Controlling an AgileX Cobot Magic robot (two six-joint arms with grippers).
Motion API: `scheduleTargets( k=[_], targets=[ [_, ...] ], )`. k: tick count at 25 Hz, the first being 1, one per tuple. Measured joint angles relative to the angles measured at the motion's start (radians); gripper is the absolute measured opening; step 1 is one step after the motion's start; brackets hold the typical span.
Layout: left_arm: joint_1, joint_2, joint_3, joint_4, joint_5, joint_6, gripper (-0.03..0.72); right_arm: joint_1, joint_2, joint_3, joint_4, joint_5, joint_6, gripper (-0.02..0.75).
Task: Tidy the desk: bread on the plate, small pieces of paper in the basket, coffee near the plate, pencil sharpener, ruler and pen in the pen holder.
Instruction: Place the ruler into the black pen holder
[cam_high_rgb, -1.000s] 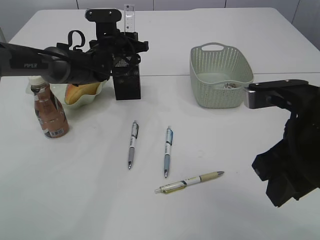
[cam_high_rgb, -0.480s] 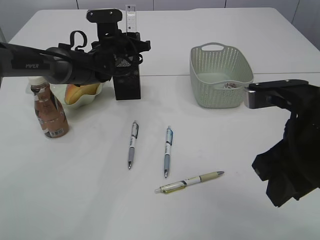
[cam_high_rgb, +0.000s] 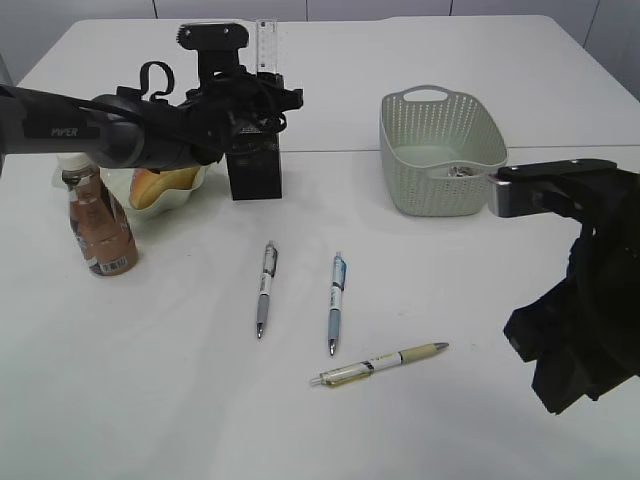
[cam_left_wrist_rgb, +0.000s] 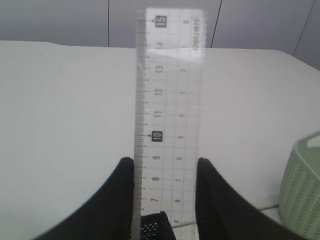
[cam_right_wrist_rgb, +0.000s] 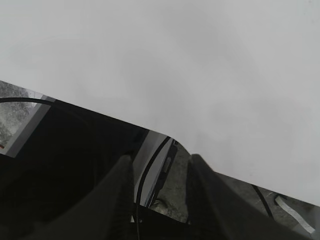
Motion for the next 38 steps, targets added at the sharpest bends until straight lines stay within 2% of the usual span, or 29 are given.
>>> scheduleTargets(
  k=[9,16,24,30,38],
  targets=[
    [0.000,0.000,0.000,0.019,0.014,0.000,0.290,0.000,0.000,0.000,0.000,0.000,0.000,0.260],
    [0.009,0.000,0.000,0.021,0.018,0.000,0.300,0.000,0.000,0.000,0.000,0.000,0.000,0.260],
    [0.011,0.000,0.000,0.023,0.039,0.002,0.417,0.000,0.000,0.000,0.000,0.000,0.000,0.260],
    [0.011,-0.002,0.000,0.023,0.055,0.038,0.428,0.000,0.000,0.000,0.000,0.000,0.000,0.260],
    [0.011,-0.076,0.000,0.025,0.201,0.074,0.430,0.000,0.000,0.000,0.000,0.000,0.000,0.260]
  ],
)
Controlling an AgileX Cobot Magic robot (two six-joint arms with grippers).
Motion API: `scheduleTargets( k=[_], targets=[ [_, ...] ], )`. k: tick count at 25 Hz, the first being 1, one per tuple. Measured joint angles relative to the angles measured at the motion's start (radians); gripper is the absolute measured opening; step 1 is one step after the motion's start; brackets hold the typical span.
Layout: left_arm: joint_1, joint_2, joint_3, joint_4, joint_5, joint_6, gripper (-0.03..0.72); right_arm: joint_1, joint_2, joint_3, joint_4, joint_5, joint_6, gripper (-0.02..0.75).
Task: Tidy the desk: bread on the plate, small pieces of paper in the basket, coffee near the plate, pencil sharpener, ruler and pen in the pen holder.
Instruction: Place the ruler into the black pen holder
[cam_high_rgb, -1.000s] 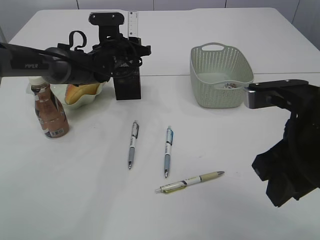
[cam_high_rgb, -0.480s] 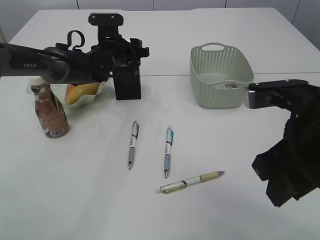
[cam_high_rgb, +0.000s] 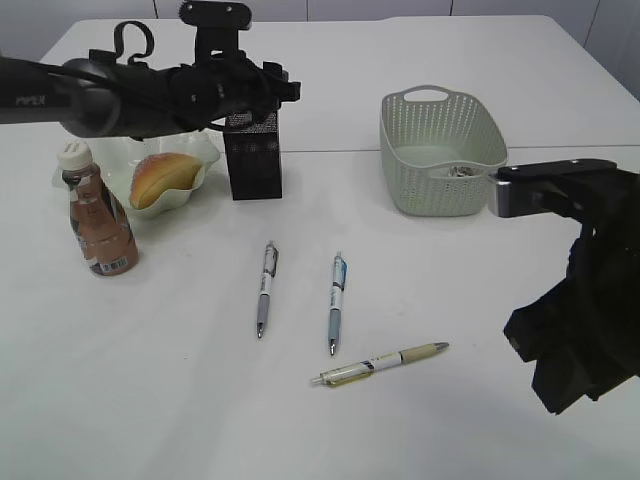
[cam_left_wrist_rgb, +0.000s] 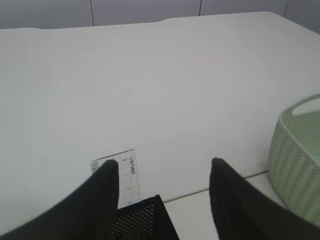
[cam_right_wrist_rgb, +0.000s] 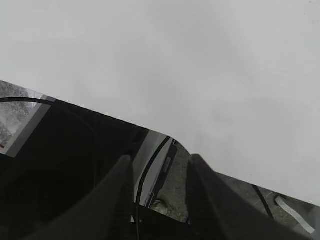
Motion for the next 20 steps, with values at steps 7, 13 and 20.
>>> scheduleTargets(
  k=[7,13,20],
  targets=[
    [0.000,-0.089,0.000,0.000,0.205,0.000,0.425,0.000,0.000,0.000,0.000,0.000,0.000,0.260],
    [0.000,-0.163,0.000,-0.022,0.463,-0.002,0.425,0.000,0.000,0.000,0.000,0.000,0.000,0.260],
    [0.000,-0.206,0.000,0.022,0.773,-0.098,0.424,0.000,0.000,0.000,0.007,0.000,0.000,0.260]
  ],
)
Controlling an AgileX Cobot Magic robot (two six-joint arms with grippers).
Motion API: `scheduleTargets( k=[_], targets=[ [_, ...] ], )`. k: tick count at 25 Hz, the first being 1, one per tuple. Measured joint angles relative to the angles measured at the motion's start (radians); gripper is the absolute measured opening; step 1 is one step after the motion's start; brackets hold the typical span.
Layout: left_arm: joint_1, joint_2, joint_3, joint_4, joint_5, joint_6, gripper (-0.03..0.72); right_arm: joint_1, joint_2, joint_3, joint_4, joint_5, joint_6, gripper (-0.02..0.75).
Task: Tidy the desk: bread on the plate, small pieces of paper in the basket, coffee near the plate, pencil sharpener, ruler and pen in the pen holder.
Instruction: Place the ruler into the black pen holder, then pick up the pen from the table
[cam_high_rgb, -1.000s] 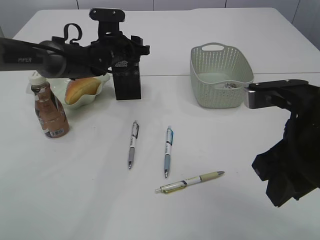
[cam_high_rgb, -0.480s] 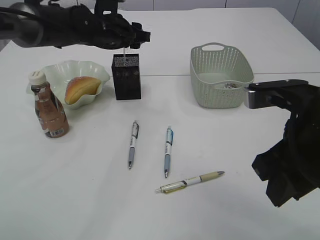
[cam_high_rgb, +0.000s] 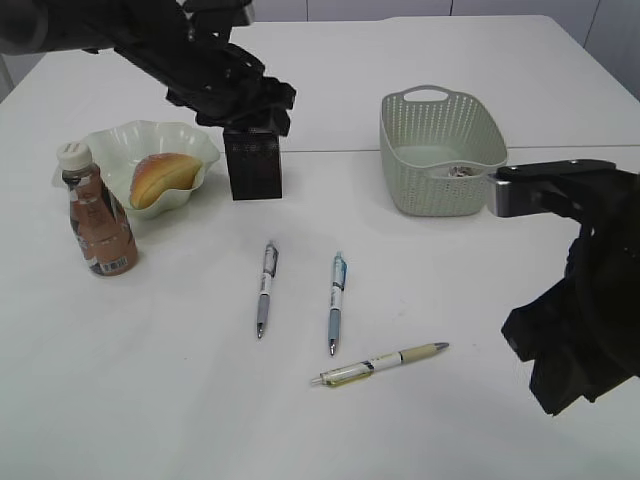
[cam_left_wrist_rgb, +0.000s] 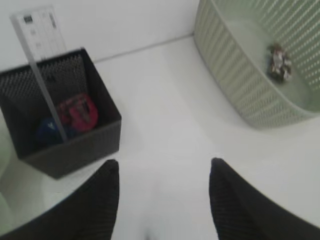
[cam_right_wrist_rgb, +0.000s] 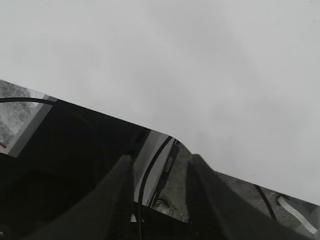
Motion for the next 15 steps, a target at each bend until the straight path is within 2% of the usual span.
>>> scheduleTargets(
  k=[8,15],
  targets=[
    [-0.023,0.000,0.000,0.169,0.373,-0.149,0.424,0.000,0.000,0.000,0.019,0.000,0.000,0.260],
    [-0.076,0.013,0.000,0.220,0.517,-0.249,0.404,0.000,0.000,0.000,0.035,0.000,0.000,0.260]
  ],
)
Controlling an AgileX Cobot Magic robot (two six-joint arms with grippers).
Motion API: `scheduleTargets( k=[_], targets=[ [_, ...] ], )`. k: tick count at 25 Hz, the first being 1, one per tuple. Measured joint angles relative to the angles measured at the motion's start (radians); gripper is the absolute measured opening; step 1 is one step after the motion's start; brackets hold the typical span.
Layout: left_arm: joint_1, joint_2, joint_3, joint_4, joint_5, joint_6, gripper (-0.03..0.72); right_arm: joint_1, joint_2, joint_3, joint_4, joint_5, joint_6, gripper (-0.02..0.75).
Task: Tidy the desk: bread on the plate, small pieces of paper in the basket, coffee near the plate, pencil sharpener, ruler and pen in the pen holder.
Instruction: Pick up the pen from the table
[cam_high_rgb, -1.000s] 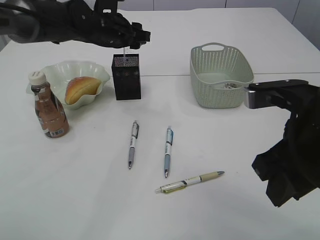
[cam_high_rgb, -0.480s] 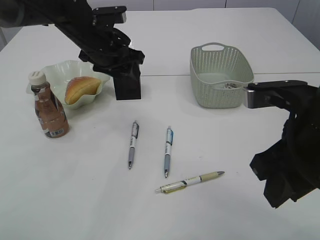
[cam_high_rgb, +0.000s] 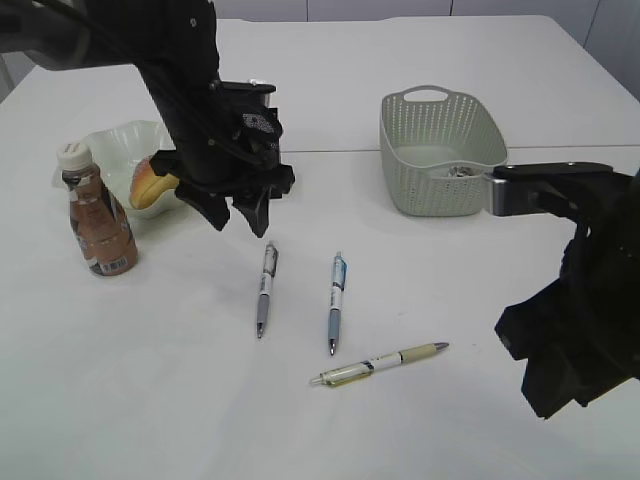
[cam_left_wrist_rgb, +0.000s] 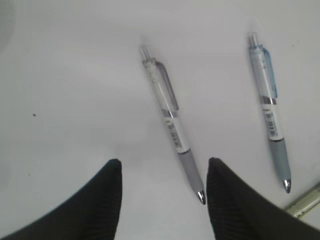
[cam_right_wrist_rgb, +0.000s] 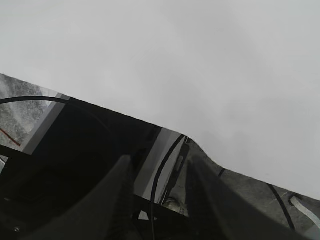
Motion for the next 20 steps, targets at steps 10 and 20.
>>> scheduleTargets(
  k=[10,20],
  targets=[
    [-0.007,0.089,0.000,-0.001,0.048,-0.139,0.384,0.000,0.000,0.000,0.034,-0.002,0.000,0.260],
    [-0.037,0.124,-0.020,-0.008,0.009,-0.204,0.384,0.000,0.000,0.000,0.034,-0.002,-0.002,0.260]
  ],
)
